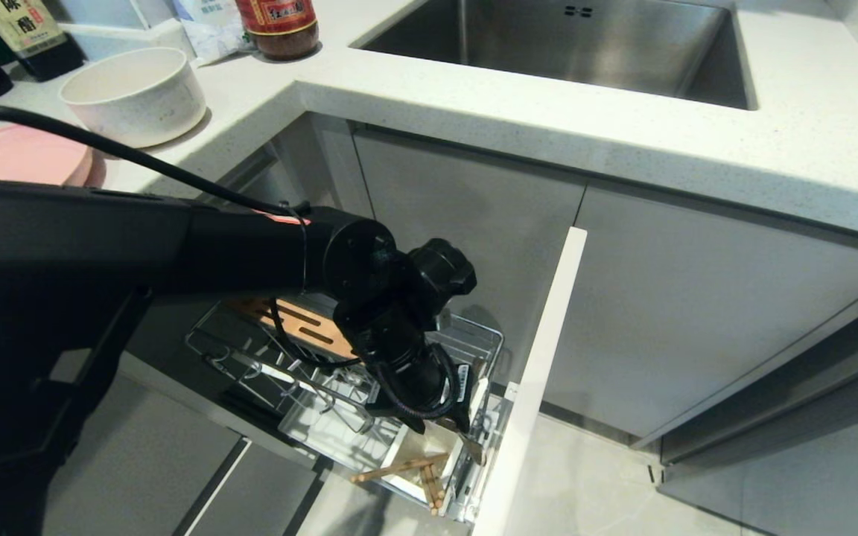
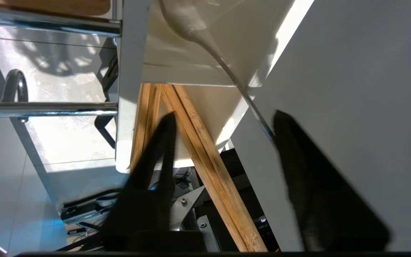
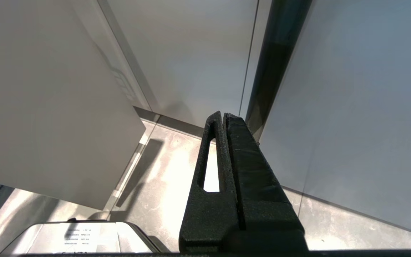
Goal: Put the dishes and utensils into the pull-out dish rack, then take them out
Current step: Pick up the fork and place it in the cupboard, then pick up the bowl and place it in the cupboard
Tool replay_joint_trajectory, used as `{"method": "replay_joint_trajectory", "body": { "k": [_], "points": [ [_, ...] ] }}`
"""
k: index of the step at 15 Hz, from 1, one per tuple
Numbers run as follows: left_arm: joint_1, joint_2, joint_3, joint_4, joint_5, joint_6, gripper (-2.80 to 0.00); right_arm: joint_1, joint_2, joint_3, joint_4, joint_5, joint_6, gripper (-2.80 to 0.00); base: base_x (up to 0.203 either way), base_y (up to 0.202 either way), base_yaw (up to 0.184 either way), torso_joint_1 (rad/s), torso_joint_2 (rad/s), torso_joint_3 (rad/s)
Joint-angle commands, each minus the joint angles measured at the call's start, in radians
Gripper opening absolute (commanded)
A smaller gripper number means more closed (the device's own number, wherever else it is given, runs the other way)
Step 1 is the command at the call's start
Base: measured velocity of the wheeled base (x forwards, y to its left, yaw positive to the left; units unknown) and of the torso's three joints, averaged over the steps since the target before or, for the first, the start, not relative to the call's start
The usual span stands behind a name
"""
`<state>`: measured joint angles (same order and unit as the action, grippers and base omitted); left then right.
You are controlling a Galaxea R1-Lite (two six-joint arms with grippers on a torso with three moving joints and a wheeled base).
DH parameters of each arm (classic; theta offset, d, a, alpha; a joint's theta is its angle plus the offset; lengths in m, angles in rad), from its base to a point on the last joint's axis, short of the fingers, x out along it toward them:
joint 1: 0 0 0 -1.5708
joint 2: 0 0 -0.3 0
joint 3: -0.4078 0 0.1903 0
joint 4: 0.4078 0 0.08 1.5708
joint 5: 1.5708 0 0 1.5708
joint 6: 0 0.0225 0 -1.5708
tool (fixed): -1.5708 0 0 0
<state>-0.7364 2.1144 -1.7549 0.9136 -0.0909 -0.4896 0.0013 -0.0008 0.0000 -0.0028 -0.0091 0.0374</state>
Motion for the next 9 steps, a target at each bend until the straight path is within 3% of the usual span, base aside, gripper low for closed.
{"method": "replay_joint_trajectory", "body": {
  "k": [1, 9],
  "points": [
    [0.000, -0.016, 0.000, 0.007, 0.000, -0.004, 0.00, 0.000, 0.001, 0.000, 0.000, 0.000, -0.001, -2.80, 0.000, 0.000, 0.000, 0.000, 0.00, 0.000],
    [0.002, -0.151, 0.004, 0.006, 0.005, -0.006, 0.00, 0.000, 0.001, 0.000, 0.000, 0.000, 0.000, -2.80, 0.000, 0.000, 0.000, 0.000, 0.00, 0.000]
  ]
}}
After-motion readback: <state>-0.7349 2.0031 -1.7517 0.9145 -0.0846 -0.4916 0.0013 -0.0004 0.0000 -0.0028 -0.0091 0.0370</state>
